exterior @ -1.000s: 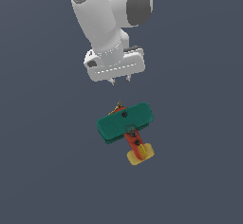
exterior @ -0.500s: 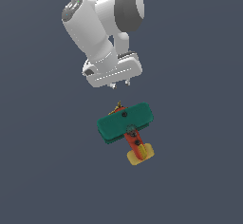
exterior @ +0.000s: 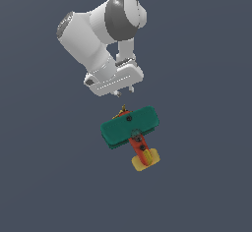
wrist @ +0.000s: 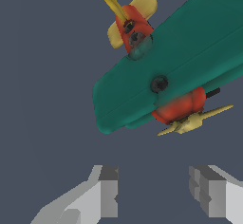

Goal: Pick up the object and move it to a goal position.

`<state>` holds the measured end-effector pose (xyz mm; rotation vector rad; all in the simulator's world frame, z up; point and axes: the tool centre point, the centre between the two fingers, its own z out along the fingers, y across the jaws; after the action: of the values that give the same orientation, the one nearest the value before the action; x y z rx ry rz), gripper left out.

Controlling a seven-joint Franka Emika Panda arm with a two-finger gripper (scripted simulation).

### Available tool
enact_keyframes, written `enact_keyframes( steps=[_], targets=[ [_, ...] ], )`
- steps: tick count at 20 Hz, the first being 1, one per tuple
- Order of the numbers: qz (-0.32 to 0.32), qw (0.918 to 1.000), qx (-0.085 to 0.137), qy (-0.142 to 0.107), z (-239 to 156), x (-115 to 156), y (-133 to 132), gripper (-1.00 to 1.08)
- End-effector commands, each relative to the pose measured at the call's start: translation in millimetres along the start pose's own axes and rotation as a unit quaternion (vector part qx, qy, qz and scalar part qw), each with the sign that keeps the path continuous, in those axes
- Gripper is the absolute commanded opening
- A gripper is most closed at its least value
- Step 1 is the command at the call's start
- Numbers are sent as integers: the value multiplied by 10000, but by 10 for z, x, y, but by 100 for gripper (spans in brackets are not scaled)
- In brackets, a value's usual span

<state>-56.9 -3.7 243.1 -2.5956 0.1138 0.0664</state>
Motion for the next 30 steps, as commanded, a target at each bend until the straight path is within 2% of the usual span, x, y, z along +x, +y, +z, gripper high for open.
enact_keyframes(
  steps=[1, 15, 30],
  targets=[
    [41, 9998, 168, 44, 25, 25, 23, 28],
    [275, 9934, 1049, 384, 134, 185, 170, 28],
    [543, 9760, 1891, 929, 195, 386, 379, 28]
  ],
)
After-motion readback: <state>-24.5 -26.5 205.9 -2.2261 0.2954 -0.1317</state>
